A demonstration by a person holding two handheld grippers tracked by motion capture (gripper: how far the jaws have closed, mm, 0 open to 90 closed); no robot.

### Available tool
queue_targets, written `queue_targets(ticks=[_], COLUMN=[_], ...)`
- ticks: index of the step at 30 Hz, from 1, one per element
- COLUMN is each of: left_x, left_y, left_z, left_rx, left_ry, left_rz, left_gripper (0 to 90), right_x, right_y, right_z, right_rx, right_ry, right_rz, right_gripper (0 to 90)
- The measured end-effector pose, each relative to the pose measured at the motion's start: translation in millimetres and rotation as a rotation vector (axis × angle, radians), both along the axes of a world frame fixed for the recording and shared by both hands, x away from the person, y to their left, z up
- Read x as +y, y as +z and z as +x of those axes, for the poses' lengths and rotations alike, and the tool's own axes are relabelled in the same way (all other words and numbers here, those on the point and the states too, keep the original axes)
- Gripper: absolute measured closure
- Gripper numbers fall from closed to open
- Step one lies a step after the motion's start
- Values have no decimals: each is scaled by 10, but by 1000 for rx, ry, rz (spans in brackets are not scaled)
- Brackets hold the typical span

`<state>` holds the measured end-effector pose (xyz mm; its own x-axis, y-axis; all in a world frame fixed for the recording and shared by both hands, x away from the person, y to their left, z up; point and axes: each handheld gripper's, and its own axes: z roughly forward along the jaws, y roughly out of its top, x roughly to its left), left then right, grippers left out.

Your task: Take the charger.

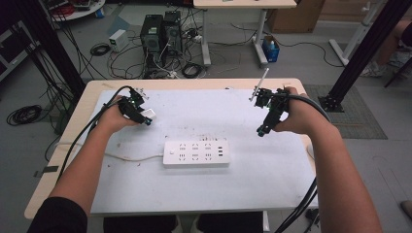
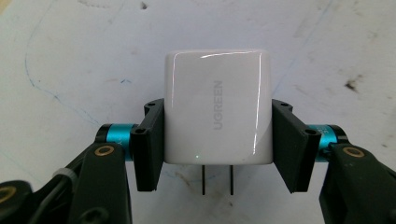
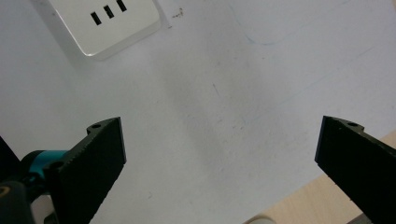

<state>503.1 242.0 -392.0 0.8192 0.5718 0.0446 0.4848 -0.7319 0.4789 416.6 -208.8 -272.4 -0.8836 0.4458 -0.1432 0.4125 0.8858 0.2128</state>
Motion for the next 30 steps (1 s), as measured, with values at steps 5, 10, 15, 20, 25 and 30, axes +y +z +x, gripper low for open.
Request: queue_targets(ticks=[5, 10, 15, 20, 25, 30], left_x=[-12, 12, 72, 103, 87, 54], left_y=[167, 377, 682, 971, 1170, 1222], left_z=[-123, -249, -407, -578, -727, -798], left_rx=[-16, -24, -43, -35, -27, -30], left_ry=[-27, -41, -26, -39, -66, -85], left_rz=[-8, 8, 8, 6, 22, 17], left_gripper=[425, 425, 425, 425, 425, 425], right_x=[8, -3, 4, 30, 76, 98], right_y=[-6, 21, 60, 88, 88, 84], right_z=[-22, -39, -77, -104, -101, -81], right_rx=[-2, -10, -20, -25, -28, -28], right_ry=[10, 12, 23, 33, 41, 50], right_rz=[4, 21, 31, 45, 49, 54], right_gripper=[12, 12, 12, 12, 12, 12])
